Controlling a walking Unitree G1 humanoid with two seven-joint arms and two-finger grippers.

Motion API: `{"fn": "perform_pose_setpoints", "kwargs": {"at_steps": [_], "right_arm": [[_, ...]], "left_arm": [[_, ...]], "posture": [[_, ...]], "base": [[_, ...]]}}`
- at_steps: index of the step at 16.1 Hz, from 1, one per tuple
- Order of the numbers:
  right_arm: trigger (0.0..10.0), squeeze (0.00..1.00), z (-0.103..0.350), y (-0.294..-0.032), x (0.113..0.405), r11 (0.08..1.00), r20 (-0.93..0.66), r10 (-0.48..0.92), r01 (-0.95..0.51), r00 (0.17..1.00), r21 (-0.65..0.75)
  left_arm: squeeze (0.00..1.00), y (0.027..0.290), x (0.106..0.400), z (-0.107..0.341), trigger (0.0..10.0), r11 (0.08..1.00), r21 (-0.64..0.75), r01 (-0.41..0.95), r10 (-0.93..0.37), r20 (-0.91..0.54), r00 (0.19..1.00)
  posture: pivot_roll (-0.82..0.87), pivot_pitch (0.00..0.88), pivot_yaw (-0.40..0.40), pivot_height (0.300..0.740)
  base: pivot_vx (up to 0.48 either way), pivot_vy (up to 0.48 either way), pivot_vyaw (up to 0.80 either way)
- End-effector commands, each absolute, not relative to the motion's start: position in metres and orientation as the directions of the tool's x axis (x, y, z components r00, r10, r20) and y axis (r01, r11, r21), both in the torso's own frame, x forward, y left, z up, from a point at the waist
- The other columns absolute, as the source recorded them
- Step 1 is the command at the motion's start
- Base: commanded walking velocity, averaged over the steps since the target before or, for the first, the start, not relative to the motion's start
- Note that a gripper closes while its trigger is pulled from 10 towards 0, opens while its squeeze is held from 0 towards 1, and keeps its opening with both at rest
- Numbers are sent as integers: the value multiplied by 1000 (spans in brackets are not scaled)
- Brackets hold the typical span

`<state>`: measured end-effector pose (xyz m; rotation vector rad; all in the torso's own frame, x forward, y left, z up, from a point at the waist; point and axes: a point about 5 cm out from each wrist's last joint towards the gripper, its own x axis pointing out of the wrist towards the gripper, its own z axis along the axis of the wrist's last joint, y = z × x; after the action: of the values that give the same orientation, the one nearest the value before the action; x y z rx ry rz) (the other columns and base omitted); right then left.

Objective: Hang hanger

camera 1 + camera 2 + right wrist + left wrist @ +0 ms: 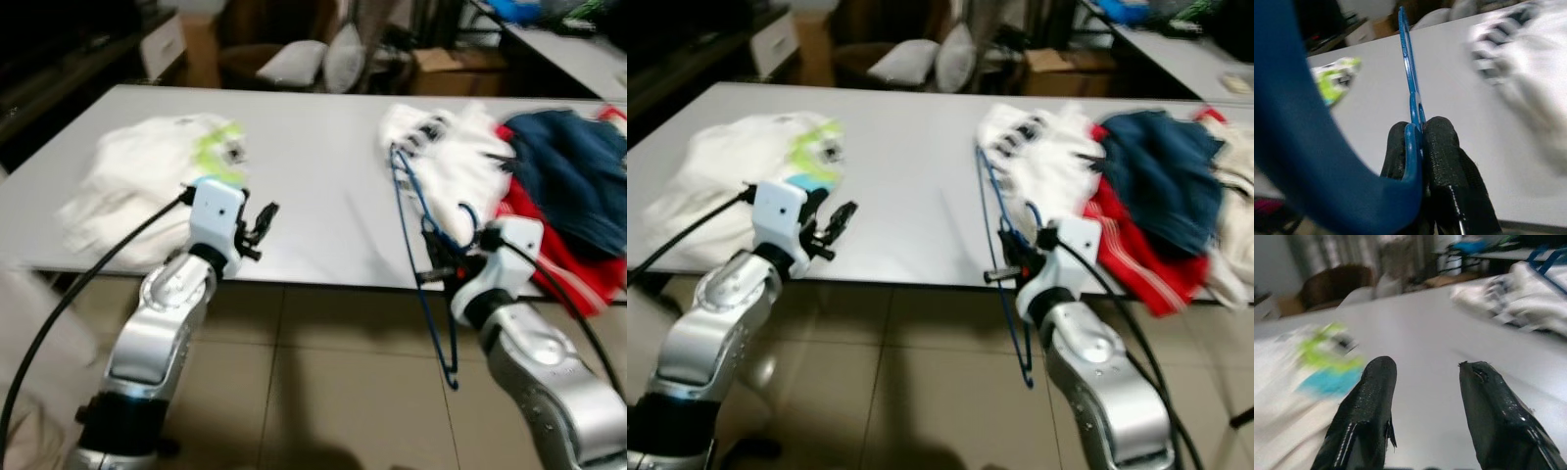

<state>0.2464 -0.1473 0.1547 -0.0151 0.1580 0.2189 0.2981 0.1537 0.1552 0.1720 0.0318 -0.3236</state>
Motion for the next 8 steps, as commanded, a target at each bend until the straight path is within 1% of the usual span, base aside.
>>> {"fn": "perform_pose_setpoints", "kwargs": {"at_steps": [1, 4, 5, 8], "right_arm": [[10000, 0, 152, -152, 248, 979, -152, 199, -205, 968, -22], [10000, 0, 141, -152, 247, 979, -179, 194, -201, 964, -23], [10000, 0, 138, -154, 247, 983, -183, 169, -179, 968, -36], [10000, 0, 133, -159, 250, 991, -174, 94, -109, 980, -79]], "left_arm": [[110, 153, 299, 157, 10000, 938, 164, 306, -302, -51, 952], [114, 154, 296, 154, 10000, 945, 151, 292, -286, -57, 957], [110, 153, 294, 155, 10000, 948, 130, 289, -287, -33, 957], [106, 153, 292, 152, 10000, 954, 117, 274, -271, -43, 962]], "posture": [[-74, 0, 7, 740], [-63, 0, -5, 740], [-60, 0, -9, 740], [-61, 0, -13, 740]], "base": [[0, 431, 0], [0, 430, 0], [0, 0, 0], [0, 0, 0]]}}
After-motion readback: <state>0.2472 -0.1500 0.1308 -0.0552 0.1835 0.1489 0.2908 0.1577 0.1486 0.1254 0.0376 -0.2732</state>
